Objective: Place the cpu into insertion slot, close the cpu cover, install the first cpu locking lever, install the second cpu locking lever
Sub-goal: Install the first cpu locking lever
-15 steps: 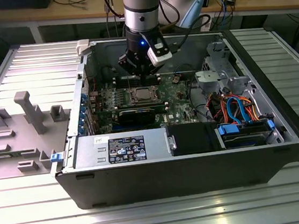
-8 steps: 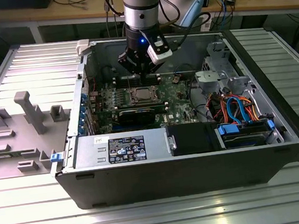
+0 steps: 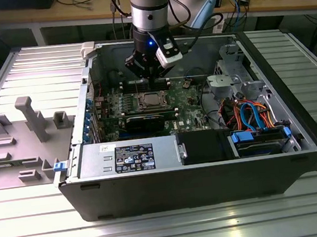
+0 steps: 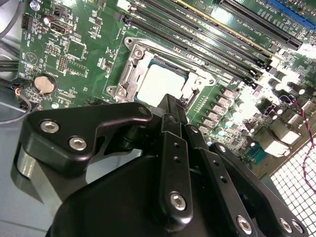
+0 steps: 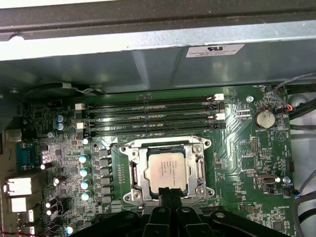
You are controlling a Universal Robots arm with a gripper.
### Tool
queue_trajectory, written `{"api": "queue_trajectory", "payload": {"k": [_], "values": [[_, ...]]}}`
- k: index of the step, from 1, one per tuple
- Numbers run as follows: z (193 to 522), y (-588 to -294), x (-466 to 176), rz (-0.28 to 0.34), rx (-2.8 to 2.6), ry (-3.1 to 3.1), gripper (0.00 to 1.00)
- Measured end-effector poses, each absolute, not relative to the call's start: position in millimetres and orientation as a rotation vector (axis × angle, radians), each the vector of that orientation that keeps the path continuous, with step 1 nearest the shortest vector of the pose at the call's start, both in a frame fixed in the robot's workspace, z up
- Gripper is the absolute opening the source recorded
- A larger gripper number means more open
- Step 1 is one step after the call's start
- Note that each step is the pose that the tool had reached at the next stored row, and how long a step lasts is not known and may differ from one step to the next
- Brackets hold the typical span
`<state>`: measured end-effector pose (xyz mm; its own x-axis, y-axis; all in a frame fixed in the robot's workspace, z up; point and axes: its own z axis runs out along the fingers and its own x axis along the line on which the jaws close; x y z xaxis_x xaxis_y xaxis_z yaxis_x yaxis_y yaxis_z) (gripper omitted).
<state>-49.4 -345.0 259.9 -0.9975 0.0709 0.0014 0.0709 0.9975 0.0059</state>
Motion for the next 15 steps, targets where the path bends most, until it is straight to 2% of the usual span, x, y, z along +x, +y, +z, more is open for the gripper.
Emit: {"api": "queue_trajectory", "payload": {"k": [15], "values": [[259.6, -345.1, -54.1, -0.009, -0.047, -3.140, 0.11]]}}
